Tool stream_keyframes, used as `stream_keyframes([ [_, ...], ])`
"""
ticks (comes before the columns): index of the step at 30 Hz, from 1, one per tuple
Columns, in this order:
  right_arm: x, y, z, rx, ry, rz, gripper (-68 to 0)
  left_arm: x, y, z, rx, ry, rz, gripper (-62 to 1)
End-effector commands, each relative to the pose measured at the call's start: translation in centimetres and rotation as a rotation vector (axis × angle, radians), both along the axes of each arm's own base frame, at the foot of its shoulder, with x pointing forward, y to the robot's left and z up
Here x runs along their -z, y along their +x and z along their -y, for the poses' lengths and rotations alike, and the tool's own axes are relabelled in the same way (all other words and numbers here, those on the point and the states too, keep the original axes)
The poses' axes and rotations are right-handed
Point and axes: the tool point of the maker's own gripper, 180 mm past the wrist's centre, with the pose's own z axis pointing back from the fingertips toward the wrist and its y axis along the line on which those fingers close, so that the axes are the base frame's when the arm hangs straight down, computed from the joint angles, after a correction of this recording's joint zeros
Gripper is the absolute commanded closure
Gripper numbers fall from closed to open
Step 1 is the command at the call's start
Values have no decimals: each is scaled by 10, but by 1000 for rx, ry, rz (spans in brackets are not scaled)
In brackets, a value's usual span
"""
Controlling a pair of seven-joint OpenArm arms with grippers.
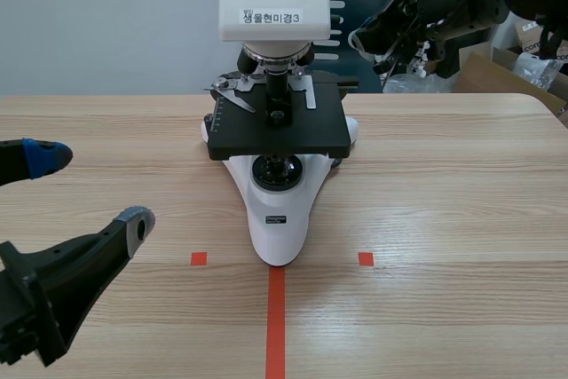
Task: Point at the coarse focus knob
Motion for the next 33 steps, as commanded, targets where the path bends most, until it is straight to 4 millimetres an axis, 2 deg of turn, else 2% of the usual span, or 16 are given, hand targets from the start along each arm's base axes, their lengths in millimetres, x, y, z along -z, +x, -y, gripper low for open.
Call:
stream_keyframes([
  [1,-19,8,3,6,10,45,-7,-2,-2,3,-1,-26,0,-623],
  [4,-19,8,10,17,5,42,-21,-2,-2,3,-1,-26,0,-623],
  [6,-22,8,18,32,21,34,-89,-2,-2,3,-1,-26,0,-623],
  [12,-42,0,68,120,136,-6,-480,-2,-2,3,-1,-26,0,-623],
  [15,-57,-8,104,177,202,16,-595,-2,-2,3,-1,-25,-1,-623],
  [19,-76,-27,150,237,276,88,-609,-2,-2,3,-2,-24,-2,-623],
  [23,-75,-49,185,288,317,130,-609,-2,-2,3,-2,-24,-2,-623],
  [27,-55,-64,209,375,348,130,-609,-2,-2,3,-2,-25,-2,-623],
  [33,-19,-88,220,450,406,115,-609,-2,-2,3,-2,-25,-2,-623],
])
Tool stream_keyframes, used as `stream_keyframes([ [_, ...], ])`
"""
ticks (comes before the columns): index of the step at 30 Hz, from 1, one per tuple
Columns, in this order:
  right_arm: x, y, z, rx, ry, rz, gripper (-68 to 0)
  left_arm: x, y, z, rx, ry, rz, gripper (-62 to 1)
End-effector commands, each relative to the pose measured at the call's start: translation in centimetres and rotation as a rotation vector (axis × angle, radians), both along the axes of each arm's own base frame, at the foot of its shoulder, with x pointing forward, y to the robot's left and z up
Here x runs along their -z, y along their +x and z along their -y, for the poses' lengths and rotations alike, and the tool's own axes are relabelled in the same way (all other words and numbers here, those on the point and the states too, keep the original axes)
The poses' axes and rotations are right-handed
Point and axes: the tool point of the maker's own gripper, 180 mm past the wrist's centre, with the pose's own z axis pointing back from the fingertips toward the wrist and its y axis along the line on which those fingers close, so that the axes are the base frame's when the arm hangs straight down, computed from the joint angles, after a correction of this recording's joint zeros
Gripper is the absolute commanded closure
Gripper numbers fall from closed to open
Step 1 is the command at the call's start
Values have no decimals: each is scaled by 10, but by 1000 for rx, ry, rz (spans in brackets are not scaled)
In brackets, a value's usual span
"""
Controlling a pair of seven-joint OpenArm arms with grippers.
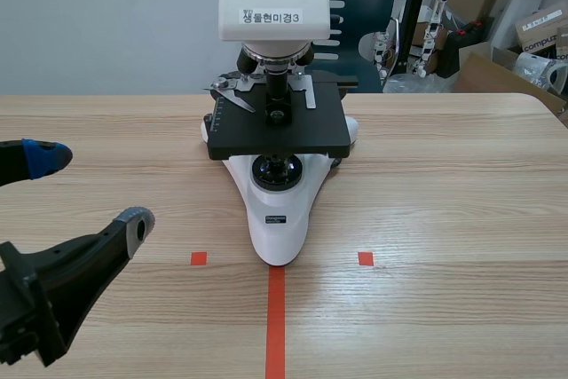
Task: Point at the coarse focus knob
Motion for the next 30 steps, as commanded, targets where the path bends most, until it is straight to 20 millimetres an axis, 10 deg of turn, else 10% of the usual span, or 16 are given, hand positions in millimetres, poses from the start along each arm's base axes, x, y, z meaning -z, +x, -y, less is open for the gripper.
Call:
stream_keyframes([
  [1,-8,2,-3,7,28,55,-609,-2,-2,3,-2,-27,1,-623],
  [11,35,-30,-31,20,-52,82,-609,-2,-2,3,-2,-27,1,-623],
  [30,-43,-63,-128,-23,-164,316,-679,-2,-2,3,-2,-27,1,-623],
])
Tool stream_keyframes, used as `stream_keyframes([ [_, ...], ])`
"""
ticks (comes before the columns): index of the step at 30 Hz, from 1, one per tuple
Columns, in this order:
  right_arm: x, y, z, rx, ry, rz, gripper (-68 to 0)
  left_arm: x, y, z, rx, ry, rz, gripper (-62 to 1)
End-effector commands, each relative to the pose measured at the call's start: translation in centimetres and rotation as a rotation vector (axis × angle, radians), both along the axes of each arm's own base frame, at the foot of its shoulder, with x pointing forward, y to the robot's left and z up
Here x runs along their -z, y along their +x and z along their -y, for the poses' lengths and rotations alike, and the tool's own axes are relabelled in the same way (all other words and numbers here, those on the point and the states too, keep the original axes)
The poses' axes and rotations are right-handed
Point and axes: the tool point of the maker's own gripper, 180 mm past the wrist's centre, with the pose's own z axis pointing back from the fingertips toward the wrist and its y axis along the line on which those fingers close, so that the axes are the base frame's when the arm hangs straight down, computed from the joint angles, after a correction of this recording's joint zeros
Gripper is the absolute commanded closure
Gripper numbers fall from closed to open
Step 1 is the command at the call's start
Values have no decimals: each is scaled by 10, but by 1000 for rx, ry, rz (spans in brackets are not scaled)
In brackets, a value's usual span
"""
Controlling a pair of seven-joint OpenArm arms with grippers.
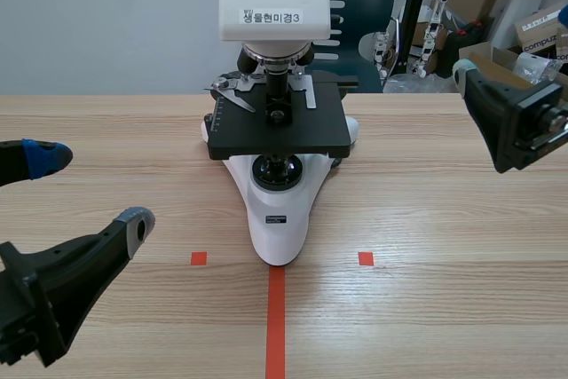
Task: Point at the coarse focus knob
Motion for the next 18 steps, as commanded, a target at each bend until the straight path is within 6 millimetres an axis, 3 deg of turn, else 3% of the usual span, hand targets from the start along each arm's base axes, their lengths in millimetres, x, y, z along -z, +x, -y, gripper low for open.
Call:
stream_keyframes([
  [1,2,-2,-5,3,8,-2,-679,-2,-2,3,-2,-27,1,-623],
  [9,23,-15,-36,-32,-5,-52,-679,-2,-2,3,-2,-27,1,-623],
  [18,23,-17,-44,-41,-10,-42,-679,-2,-2,3,-2,-27,1,-623],
])
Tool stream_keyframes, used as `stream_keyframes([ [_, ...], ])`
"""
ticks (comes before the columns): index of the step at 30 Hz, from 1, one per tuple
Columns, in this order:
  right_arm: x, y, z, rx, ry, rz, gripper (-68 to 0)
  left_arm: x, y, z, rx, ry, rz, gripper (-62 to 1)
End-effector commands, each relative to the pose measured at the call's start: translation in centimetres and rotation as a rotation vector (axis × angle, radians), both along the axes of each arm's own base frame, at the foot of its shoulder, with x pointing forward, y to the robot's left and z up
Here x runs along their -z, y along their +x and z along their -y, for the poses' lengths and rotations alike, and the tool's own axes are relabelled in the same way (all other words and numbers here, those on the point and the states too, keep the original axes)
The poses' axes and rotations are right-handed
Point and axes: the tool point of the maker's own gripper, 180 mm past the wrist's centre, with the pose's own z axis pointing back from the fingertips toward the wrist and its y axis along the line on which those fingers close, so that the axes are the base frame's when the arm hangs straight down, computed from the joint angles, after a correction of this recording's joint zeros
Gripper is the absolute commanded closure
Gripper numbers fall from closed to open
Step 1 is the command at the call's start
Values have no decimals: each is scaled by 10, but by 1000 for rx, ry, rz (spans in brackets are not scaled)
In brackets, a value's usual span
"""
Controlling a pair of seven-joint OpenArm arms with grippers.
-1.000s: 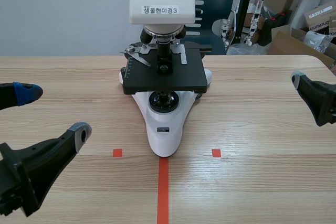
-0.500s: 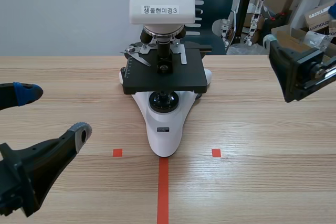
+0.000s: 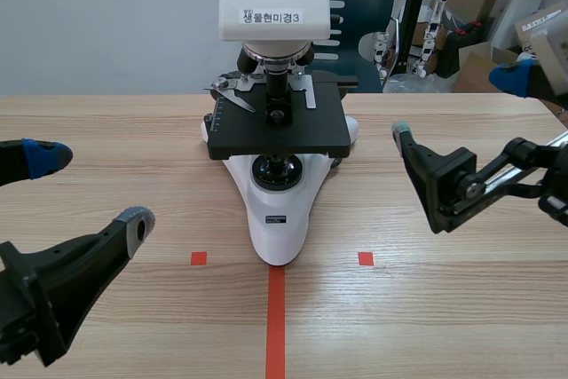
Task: Point at the coarse focus knob
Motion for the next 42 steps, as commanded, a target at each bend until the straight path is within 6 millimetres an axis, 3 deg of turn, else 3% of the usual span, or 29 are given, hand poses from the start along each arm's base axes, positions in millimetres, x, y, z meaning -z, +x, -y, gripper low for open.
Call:
stream_keyframes([
  [1,-20,2,-1,-24,-3,68,-679,-2,-2,3,-2,-27,1,-623],
  [5,-35,0,-9,-65,0,95,-679,-2,-2,3,-2,-27,1,-623],
  [42,-31,-2,-10,-71,-11,74,-679,-2,-2,3,-2,-26,1,-623],
])
